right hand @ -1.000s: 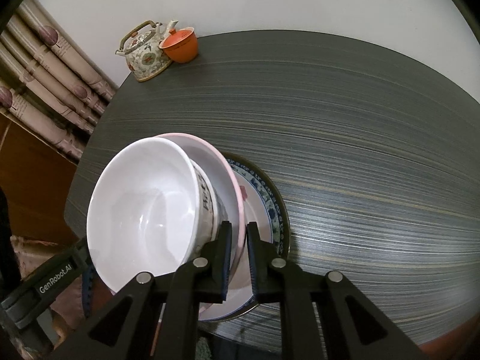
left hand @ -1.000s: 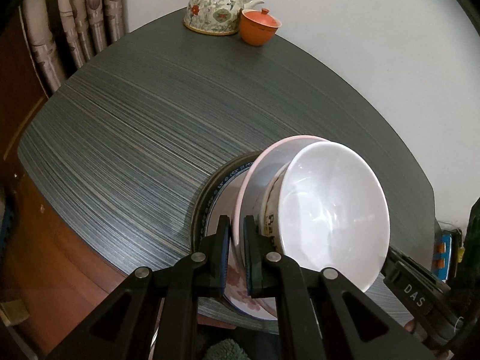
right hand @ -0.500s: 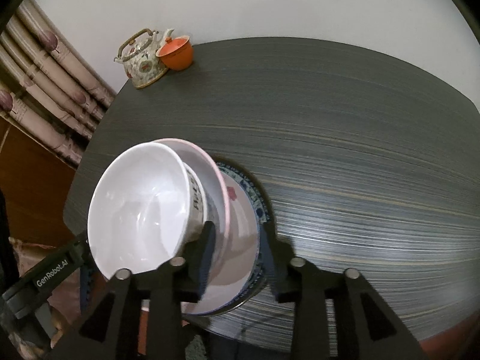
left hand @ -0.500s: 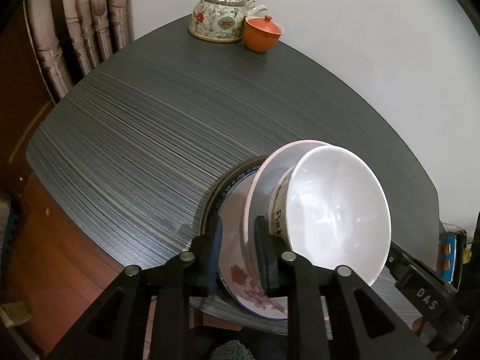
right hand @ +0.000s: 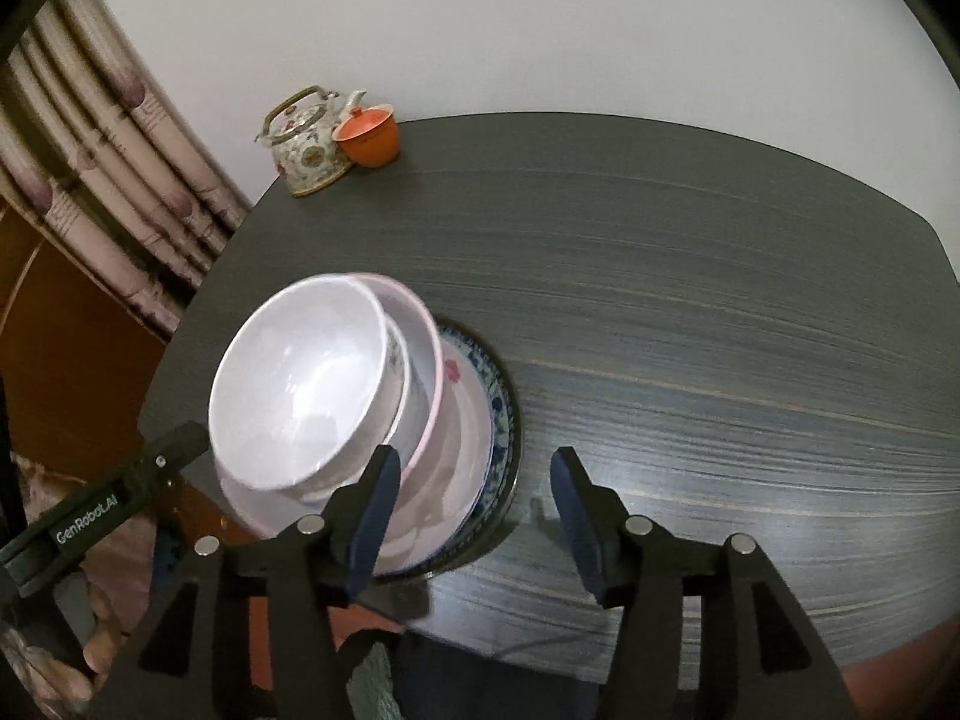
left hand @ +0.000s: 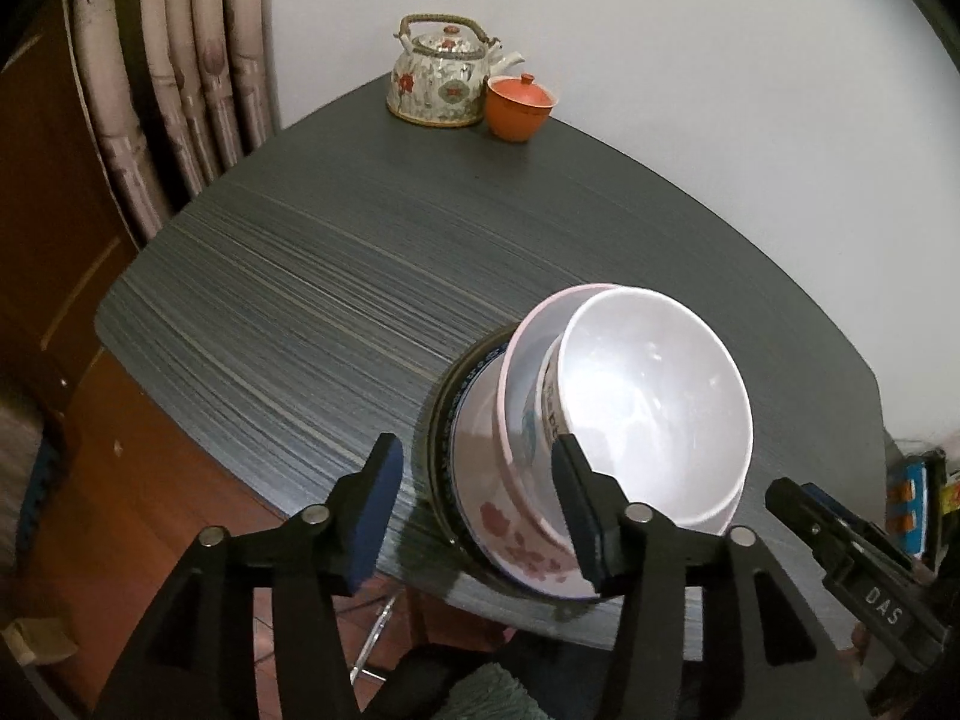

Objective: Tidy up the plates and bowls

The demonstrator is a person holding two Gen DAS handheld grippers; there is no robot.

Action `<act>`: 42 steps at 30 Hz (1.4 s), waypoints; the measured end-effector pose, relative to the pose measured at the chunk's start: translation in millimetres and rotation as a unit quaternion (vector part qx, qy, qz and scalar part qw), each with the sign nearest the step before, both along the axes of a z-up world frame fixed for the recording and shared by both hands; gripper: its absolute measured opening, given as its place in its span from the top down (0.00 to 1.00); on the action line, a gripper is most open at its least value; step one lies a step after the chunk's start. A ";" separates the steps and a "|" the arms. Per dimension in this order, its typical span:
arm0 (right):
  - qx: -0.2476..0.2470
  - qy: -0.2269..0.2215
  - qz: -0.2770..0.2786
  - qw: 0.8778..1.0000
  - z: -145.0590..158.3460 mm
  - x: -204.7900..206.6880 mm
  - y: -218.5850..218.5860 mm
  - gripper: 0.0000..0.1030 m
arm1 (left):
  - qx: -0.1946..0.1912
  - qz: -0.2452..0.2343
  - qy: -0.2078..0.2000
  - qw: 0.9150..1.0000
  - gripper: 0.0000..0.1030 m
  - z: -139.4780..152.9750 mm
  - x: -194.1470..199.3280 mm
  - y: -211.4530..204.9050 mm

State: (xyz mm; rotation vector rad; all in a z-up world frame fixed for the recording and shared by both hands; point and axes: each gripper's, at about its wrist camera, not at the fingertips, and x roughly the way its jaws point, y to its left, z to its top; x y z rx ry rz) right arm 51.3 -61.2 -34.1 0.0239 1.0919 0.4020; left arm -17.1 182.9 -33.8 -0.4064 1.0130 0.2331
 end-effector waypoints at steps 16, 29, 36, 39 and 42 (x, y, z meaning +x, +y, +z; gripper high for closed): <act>-0.007 -0.009 0.016 1.000 -17.2 -33.6 -6.3 0.41 | 0.072 -0.024 -0.040 0.996 0.37 8.6 -19.8 -47.0; -0.005 -0.014 0.023 1.000 -22.5 -42.2 -8.0 0.36 | 0.101 -0.029 -0.050 0.993 0.24 5.9 -23.2 -63.7; -0.005 -0.018 0.030 0.999 -23.7 -47.3 -4.8 0.36 | 0.100 -0.032 -0.059 0.993 0.17 6.7 -24.5 -63.8; -0.005 -0.018 0.032 0.999 -24.8 -48.1 -3.2 0.36 | 0.100 -0.033 -0.059 0.993 0.16 6.3 -25.2 -64.0; -0.004 -0.018 0.032 0.999 -26.3 -49.3 -3.4 0.36 | 0.104 -0.031 -0.058 0.992 0.14 6.0 -25.5 -63.8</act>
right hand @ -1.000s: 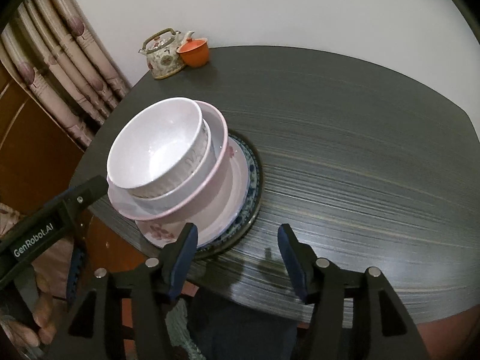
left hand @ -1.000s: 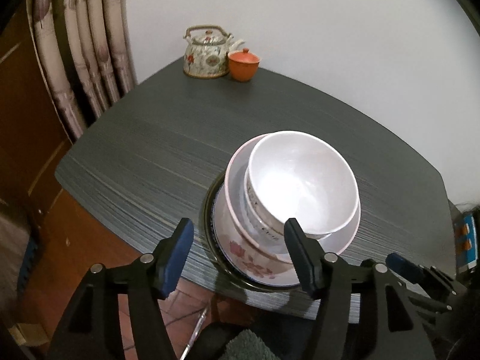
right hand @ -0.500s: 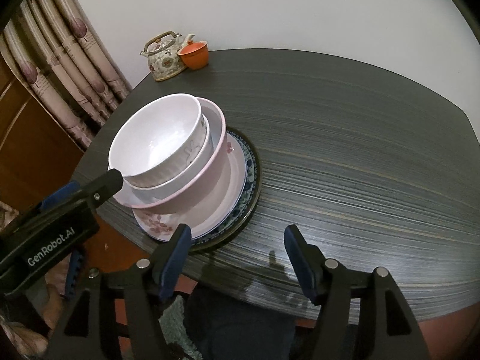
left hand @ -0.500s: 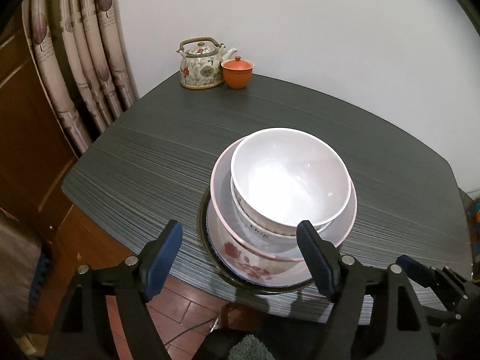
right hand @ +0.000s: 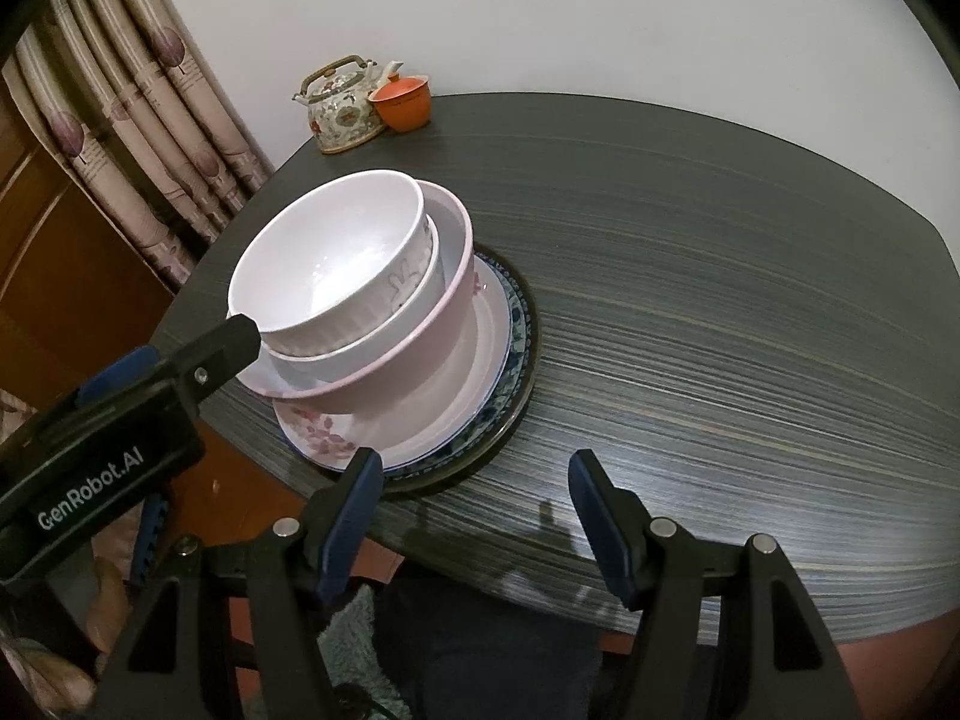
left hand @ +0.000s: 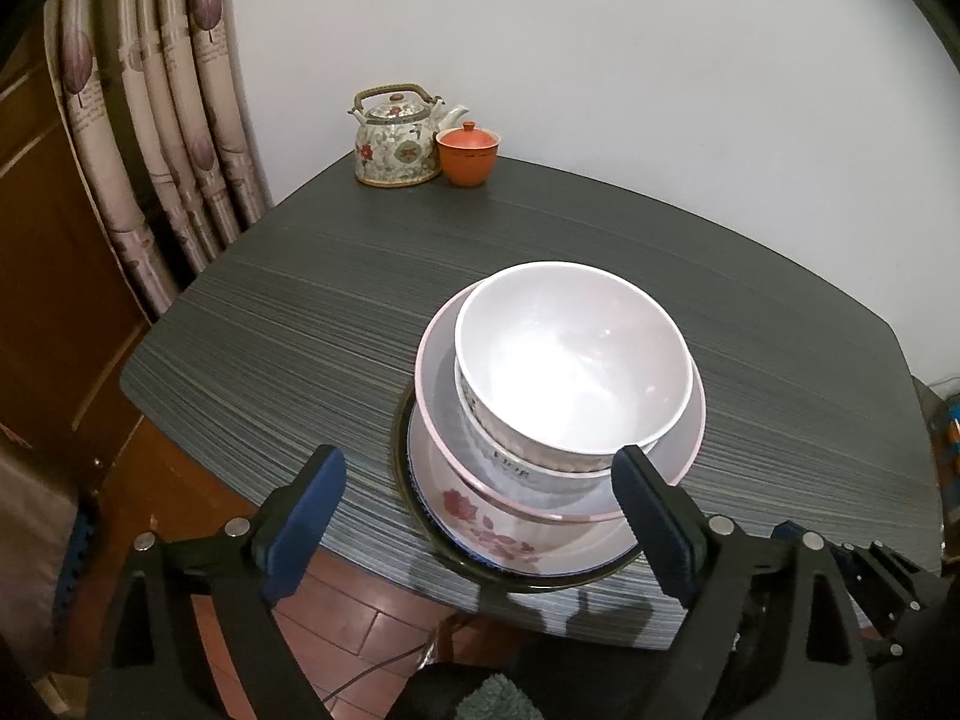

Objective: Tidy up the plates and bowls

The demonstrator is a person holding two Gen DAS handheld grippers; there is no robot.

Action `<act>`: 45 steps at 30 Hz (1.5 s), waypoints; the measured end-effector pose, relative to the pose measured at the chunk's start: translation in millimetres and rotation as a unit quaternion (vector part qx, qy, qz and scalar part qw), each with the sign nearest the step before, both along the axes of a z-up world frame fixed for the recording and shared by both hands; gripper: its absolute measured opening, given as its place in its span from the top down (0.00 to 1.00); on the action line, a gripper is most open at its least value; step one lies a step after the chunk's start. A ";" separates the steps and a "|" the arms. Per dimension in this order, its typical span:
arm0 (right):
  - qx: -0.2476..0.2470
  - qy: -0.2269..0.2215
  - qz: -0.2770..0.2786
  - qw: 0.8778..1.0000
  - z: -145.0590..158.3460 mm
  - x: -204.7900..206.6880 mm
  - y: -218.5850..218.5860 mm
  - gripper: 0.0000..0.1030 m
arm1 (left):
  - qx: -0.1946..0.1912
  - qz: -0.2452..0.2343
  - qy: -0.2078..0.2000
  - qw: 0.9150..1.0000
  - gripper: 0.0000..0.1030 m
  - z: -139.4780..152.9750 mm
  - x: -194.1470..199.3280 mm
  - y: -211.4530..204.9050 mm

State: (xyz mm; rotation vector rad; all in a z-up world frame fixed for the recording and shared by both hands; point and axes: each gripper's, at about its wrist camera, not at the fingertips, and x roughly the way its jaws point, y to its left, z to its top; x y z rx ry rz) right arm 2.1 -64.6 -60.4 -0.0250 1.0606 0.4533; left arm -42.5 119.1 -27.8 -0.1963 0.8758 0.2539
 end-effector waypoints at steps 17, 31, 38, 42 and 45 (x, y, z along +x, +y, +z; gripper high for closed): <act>0.003 0.001 0.007 1.000 -1.7 -6.5 2.7 0.36 | 0.003 -0.014 0.013 1.000 0.13 -5.9 1.8 -5.2; 0.003 0.002 0.010 1.000 -2.4 -7.4 4.0 0.36 | 0.004 -0.016 0.016 1.000 0.13 -7.2 2.9 -7.6; 0.003 0.004 0.009 1.000 -2.3 -7.7 4.0 0.36 | 0.004 -0.014 0.017 1.000 0.13 -8.1 2.6 -8.4; 0.003 0.005 0.009 1.000 -2.2 -8.0 4.7 0.36 | 0.002 -0.012 0.019 1.000 0.13 -9.0 2.2 -7.2; 0.002 0.006 0.009 1.000 -1.7 -8.0 5.3 0.36 | 0.002 -0.010 0.020 1.000 0.13 -9.3 2.3 -6.9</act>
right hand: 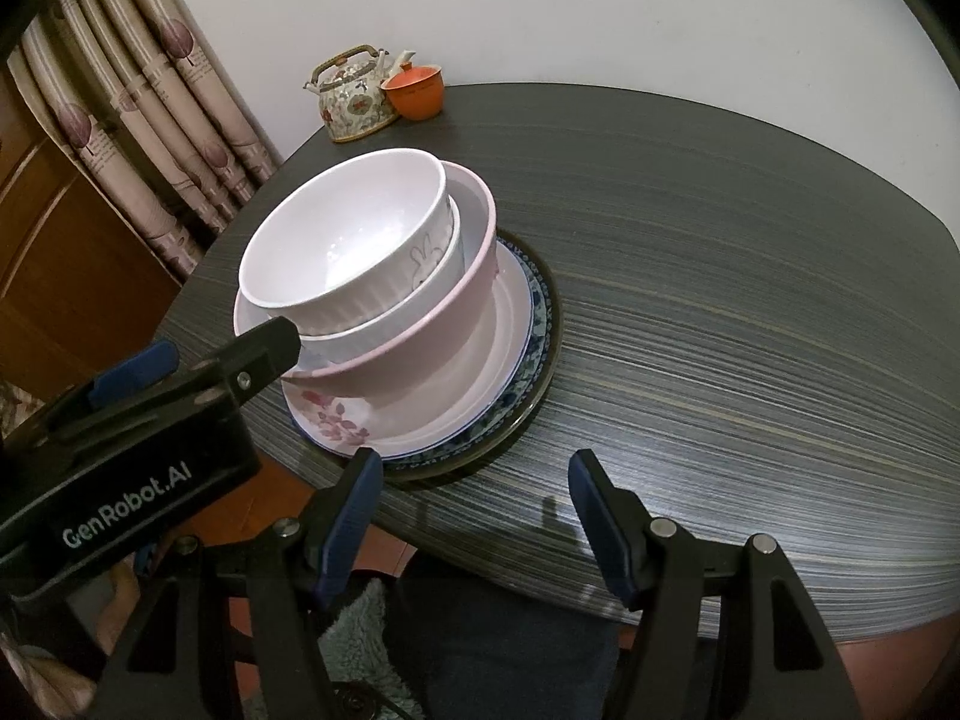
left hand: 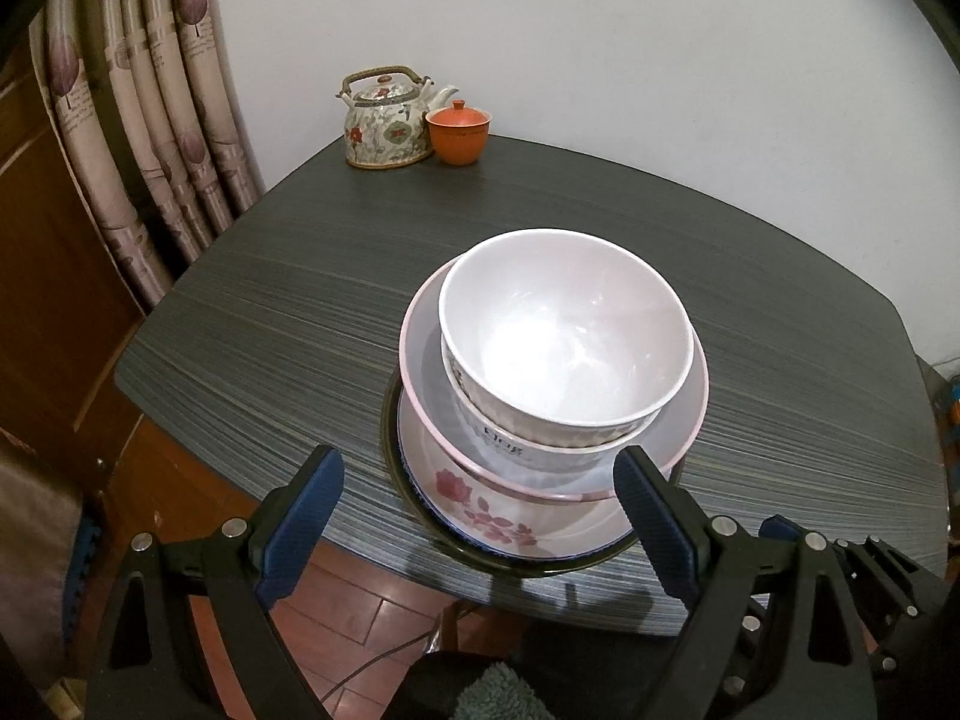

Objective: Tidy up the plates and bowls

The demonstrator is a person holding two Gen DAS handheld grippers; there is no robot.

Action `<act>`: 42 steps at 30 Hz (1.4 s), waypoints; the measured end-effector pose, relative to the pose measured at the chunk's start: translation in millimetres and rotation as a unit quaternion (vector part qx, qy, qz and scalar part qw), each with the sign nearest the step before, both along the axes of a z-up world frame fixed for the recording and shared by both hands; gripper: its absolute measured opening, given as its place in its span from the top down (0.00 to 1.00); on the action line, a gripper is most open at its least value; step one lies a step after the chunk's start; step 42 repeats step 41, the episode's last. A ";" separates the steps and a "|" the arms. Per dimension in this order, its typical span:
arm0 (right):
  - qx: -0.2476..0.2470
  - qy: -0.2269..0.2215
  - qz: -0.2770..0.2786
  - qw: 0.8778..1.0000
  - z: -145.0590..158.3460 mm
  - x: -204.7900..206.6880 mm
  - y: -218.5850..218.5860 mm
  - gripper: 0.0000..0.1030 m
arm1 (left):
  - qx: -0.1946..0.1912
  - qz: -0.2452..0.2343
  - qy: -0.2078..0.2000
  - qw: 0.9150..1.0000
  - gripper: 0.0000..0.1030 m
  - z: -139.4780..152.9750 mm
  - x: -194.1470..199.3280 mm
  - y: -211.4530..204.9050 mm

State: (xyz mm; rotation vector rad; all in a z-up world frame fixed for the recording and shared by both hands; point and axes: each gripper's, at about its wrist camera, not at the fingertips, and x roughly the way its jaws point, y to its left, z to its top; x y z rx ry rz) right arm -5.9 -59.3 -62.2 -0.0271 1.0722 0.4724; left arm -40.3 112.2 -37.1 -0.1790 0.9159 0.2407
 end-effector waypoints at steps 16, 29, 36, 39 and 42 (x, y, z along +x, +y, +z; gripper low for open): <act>0.000 0.003 0.001 1.000 -0.9 -1.5 -0.1 0.36 | 0.003 -0.007 0.003 1.000 0.13 -3.0 -0.2 1.8; 0.007 0.008 -0.002 1.000 -2.4 -1.8 -1.2 0.36 | 0.005 -0.005 0.009 1.000 0.13 -3.5 0.1 3.2; 0.009 0.009 -0.003 1.000 -2.5 -2.9 -2.9 0.36 | 0.005 -0.012 0.007 1.000 0.13 -3.6 3.1 3.5; 0.009 0.009 -0.004 1.000 -2.5 -3.0 -2.9 0.36 | 0.005 -0.016 0.007 1.000 0.13 -3.5 3.4 2.3; 0.009 0.008 -0.004 1.000 -2.2 -3.5 -2.7 0.36 | 0.004 -0.015 0.009 1.000 0.13 -3.9 3.9 2.3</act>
